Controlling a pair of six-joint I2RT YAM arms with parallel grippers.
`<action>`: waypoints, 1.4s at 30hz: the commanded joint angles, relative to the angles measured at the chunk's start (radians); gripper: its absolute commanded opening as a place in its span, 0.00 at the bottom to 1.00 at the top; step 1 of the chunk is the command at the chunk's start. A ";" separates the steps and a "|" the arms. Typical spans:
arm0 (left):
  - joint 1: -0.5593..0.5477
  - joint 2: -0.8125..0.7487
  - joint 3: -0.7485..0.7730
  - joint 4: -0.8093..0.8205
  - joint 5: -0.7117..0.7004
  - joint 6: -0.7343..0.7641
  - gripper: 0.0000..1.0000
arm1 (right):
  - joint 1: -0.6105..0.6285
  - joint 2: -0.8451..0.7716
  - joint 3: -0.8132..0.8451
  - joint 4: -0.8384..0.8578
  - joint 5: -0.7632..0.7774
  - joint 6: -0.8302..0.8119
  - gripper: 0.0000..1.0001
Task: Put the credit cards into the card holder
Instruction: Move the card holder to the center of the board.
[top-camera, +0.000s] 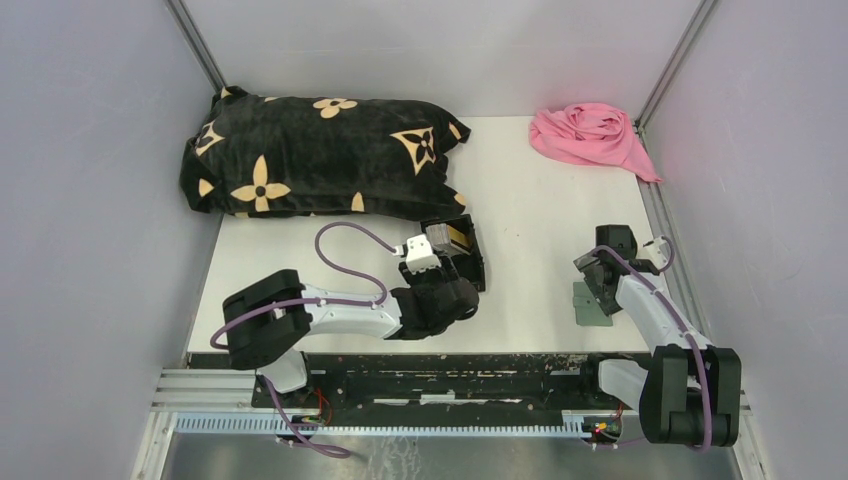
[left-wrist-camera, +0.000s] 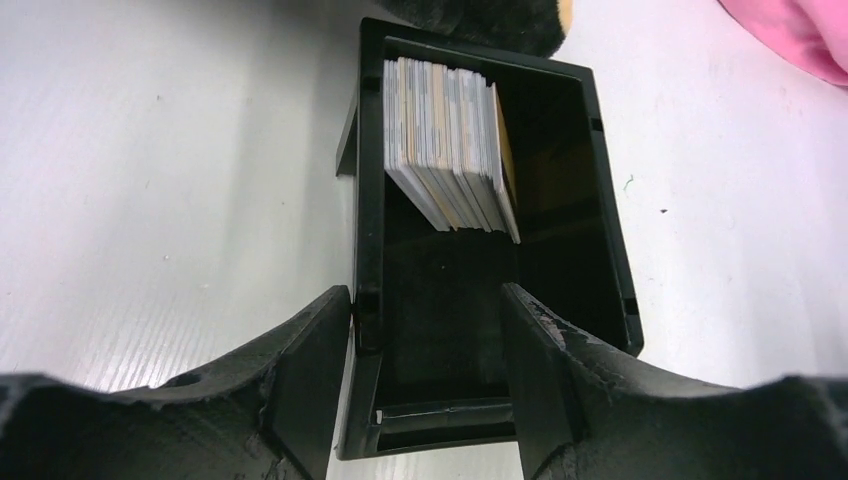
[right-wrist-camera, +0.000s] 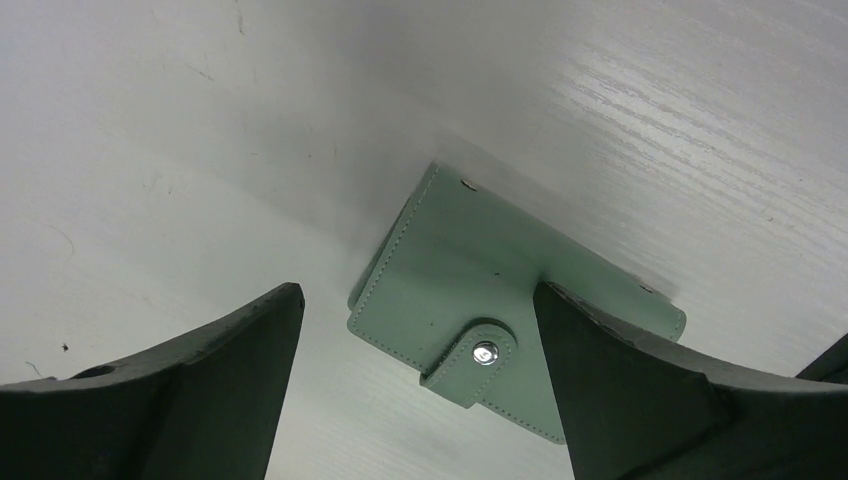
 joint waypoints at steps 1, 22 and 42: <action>-0.010 -0.042 0.001 0.113 -0.071 0.118 0.64 | -0.007 -0.011 0.005 -0.031 -0.007 0.016 0.93; -0.043 -0.145 -0.106 0.380 -0.027 0.323 0.65 | -0.008 -0.170 0.057 -0.249 0.016 0.026 0.94; -0.044 -0.164 -0.163 0.449 0.010 0.374 0.66 | -0.008 0.020 0.013 -0.084 0.009 0.073 1.00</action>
